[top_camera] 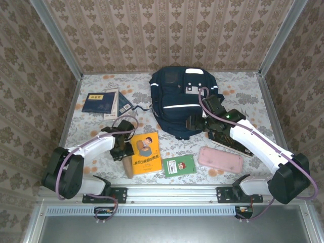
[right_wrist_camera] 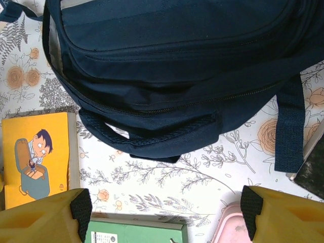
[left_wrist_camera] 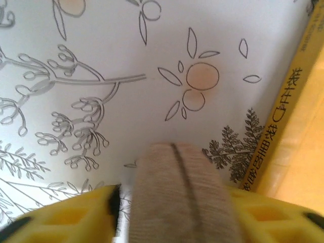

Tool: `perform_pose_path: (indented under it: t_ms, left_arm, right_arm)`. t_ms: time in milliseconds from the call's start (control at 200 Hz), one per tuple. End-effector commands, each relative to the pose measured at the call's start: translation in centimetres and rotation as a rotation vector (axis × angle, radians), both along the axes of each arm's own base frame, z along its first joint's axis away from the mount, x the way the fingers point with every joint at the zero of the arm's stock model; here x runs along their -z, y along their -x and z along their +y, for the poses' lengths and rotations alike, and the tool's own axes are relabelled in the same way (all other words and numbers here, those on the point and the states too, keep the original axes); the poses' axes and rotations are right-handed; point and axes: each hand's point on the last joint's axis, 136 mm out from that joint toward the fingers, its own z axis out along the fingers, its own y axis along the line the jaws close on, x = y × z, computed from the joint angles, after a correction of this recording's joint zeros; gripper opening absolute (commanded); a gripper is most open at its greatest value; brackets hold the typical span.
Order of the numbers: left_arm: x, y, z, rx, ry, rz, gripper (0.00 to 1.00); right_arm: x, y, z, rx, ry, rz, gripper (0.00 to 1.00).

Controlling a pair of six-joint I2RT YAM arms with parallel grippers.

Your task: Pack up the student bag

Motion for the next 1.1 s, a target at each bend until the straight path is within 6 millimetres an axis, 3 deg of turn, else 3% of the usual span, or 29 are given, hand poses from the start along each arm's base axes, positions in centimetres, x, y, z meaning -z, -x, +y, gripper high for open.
perform_pose_path:
  t_ms: [0,70,195,335,490,635,765,865,910,1055,1095]
  left_arm:
    - [-1.1,0.4,0.0,-0.012,0.021,0.001,0.36]
    - [-2.4,-0.1,0.1,-0.015,0.031,-0.021,0.28]
    - [-6.2,-1.7,0.5,-0.038,0.073,-0.114,0.25]
    - [-12.7,-4.1,-0.2,-0.068,0.210,-0.306,0.25]
    - [-19.3,-6.9,-3.0,-0.139,0.503,-0.543,0.23]
    - [-21.7,-9.1,-6.7,-0.209,0.758,-0.577,0.22]
    - [-23.6,-10.4,-8.9,-0.202,0.899,-0.626,0.22]
    - [-24.8,-10.6,-10.4,-0.176,0.983,-0.625,0.22]
    - [-25.5,-10.6,-11.0,-0.156,1.006,-0.631,0.22]
    - [-27.1,-10.5,-12.3,-0.144,1.085,-0.636,0.20]
    - [-27.2,-10.7,-12.4,-0.161,1.104,-0.635,0.19]
  right_arm:
    - [-0.5,0.2,0.5,-0.004,-0.034,-0.015,0.79]
    - [-1.0,0.3,1.0,-0.027,-0.053,-0.026,0.79]
    - [-2.6,0.6,1.9,-0.071,-0.080,-0.084,0.79]
    - [-4.8,1.1,3.6,-0.107,-0.222,-0.130,0.78]
    - [-5.8,0.7,5.5,-0.048,-0.414,-0.123,0.78]
    - [-6.0,0.4,8.5,-0.012,-0.673,-0.074,0.78]
    - [-7.1,0.9,12.2,-0.118,-0.819,-0.004,0.81]
    - [-7.4,1.3,14.3,-0.189,-0.876,0.050,0.83]
    - [-7.6,1.3,14.9,-0.202,-0.910,0.059,0.90]
    - [-9.0,1.5,16.8,-0.247,-1.018,0.078,0.91]
    - [-8.5,1.2,17.5,-0.243,-1.039,0.101,0.91]
